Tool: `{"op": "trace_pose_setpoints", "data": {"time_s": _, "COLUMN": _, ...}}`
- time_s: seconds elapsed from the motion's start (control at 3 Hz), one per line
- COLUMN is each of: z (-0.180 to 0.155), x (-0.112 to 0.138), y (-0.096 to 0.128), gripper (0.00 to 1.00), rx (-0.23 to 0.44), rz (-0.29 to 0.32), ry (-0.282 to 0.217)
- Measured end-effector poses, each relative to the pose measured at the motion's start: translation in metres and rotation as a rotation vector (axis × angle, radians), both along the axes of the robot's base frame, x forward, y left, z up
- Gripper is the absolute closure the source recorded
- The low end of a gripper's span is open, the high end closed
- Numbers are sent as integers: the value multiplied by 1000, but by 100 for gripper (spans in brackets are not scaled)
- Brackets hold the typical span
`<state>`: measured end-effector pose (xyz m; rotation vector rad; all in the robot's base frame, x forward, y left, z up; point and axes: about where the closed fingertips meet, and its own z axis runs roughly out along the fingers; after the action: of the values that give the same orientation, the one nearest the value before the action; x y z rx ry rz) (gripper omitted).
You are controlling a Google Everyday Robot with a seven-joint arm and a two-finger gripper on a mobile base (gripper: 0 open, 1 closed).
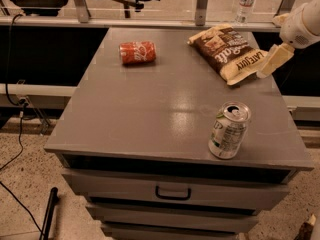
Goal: Move brown chip bag near 7up can
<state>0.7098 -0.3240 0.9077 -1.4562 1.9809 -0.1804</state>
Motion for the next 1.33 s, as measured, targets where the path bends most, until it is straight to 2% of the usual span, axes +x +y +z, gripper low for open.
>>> {"op": "trace_pose_setpoints", "data": {"time_s": 0.33, "z": -29, "x": 8, "y": 16, "gripper": 20, "rx": 79, "rz": 22, "ry": 51}}
{"op": "trace_pose_setpoints", "data": {"time_s": 0.67, "z": -48, "x": 12, "y": 15, "gripper": 51, "rx": 137, "rz": 18, "ry": 87}}
{"op": "trace_pose_setpoints", "data": {"time_s": 1.0, "z": -47, "x": 9, "y": 14, "gripper": 74, "rx": 184, "rz": 36, "ry": 90}}
{"op": "trace_pose_setpoints", "data": {"time_s": 1.33, "z": -27, "x": -5, "y": 20, "gripper": 97, "rx": 209, "rz": 96, "ry": 66}}
